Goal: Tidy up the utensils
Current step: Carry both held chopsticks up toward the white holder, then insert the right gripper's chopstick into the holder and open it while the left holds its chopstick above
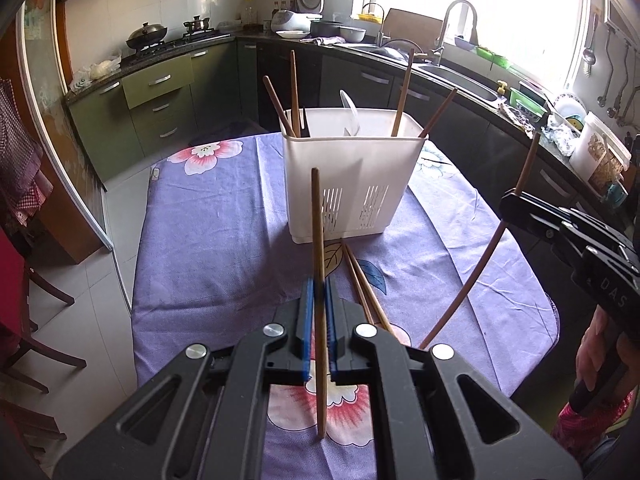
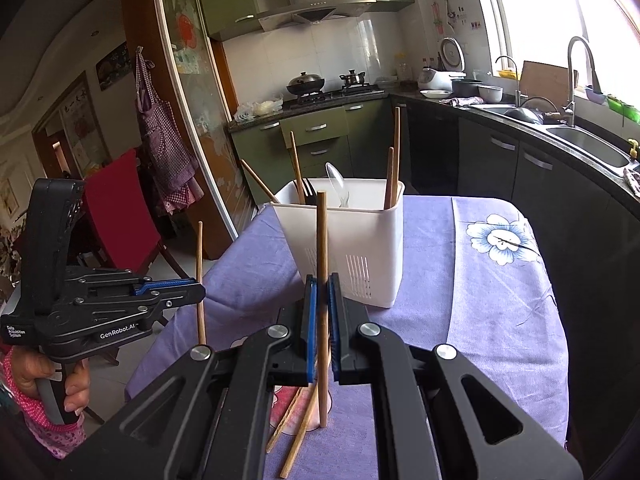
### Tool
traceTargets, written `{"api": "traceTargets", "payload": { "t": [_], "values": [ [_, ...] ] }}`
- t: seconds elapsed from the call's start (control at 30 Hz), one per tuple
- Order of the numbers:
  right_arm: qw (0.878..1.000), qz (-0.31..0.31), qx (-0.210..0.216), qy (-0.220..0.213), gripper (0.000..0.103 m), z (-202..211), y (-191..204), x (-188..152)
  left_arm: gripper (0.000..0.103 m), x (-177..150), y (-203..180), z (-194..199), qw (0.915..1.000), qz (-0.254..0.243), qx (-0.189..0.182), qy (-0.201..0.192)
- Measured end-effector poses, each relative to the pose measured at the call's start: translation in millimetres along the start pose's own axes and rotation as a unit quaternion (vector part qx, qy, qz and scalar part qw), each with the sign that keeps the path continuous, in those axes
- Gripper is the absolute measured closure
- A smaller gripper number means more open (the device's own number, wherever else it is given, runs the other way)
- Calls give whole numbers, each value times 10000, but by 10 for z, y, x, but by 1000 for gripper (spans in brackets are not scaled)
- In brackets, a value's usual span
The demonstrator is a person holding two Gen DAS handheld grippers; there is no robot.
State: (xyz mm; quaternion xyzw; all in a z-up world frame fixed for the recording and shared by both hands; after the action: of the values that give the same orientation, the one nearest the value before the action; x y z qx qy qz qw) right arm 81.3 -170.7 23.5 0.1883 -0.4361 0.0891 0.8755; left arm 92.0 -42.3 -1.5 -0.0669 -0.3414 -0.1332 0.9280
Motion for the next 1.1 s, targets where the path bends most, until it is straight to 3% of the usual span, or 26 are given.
{"api": "traceTargets", "payload": {
  "t": [1.1],
  "values": [
    [9997, 176, 78, -175, 97, 113, 73, 190, 97, 62, 39, 255, 9995, 67, -71, -309]
  ]
}}
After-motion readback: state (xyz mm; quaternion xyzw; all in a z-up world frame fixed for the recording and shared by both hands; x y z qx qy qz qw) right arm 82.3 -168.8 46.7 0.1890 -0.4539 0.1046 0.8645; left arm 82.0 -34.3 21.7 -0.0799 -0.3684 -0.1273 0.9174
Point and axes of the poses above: each gripper's, at about its wrist camera, not at the fingertips, and z roughly against the way its jaws point, y to its left, x to its top, the point moved 4 cm from there along -z, roughly the way its jaws point, and after that the axes turned 3 degrees about -z, right-handed, at the moved point
